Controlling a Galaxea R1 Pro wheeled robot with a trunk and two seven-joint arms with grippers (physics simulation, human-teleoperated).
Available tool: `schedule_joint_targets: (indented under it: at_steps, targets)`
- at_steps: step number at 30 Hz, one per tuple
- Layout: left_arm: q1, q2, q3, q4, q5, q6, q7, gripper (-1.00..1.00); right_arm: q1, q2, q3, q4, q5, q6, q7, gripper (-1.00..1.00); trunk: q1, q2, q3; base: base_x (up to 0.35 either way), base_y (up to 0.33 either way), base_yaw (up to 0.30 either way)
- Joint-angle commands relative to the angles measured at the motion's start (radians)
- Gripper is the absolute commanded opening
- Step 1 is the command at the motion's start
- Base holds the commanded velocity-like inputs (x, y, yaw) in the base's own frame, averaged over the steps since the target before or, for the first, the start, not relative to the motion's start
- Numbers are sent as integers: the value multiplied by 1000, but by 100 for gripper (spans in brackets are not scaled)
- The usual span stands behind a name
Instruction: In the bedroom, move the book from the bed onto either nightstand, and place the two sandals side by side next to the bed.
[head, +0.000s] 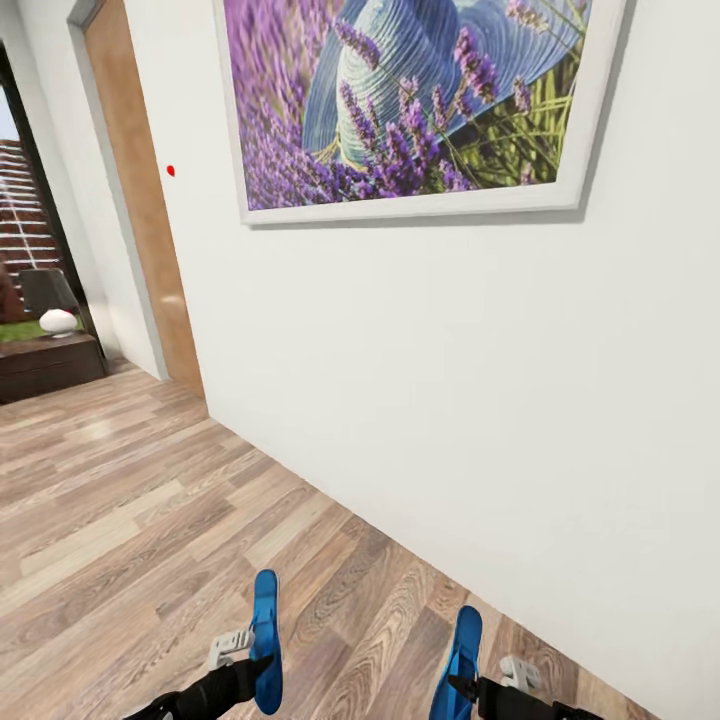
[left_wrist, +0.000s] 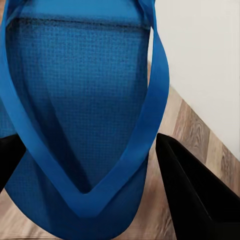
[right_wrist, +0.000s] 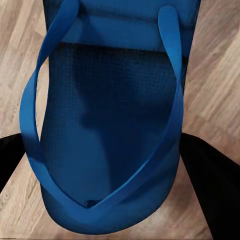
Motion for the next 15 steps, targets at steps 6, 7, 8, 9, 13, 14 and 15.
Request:
schedule_joint_targets:
  at_steps: [6, 7, 8, 9, 13, 14, 15]
  targets:
    - [-1, 0, -3, 2, 8, -3, -2, -100, 0, 0, -2, -2, -10, 11, 3, -100, 0, 0, -1, 0, 0, 292]
    - [-1, 0, -3, 2, 8, -3, -2, -100, 0, 0, -2, -2, -10, 10, 3, -100, 0, 0, -1, 0, 0, 292]
    - [-1, 0, -3, 2, 8, -3, -2, -100, 0, 0, -2, -2, -10, 11, 3, -100, 0, 0, -1, 0, 0, 292]
    - [-1, 0, -3, 2, 8, -3, -2, -100, 0, 0, -2, -2, -10, 10, 3, -100, 0, 0, -1, 0, 0, 292]
    - [-1, 0, -3, 2, 8, -3, -2, -100, 0, 0, -2, -2, -10, 10, 3, -100, 0, 0, -1, 0, 0, 292]
    - [-1, 0, -3, 2, 8, -3, -3, -100, 0, 0, -2, -2, -10, 10, 3, -100, 0, 0, -1, 0, 0, 292]
    - [-1, 0, -3, 2, 8, -3, -3, -100, 0, 0, -2, -2, -10, 11, 3, -100, 0, 0, -1, 0, 0, 292]
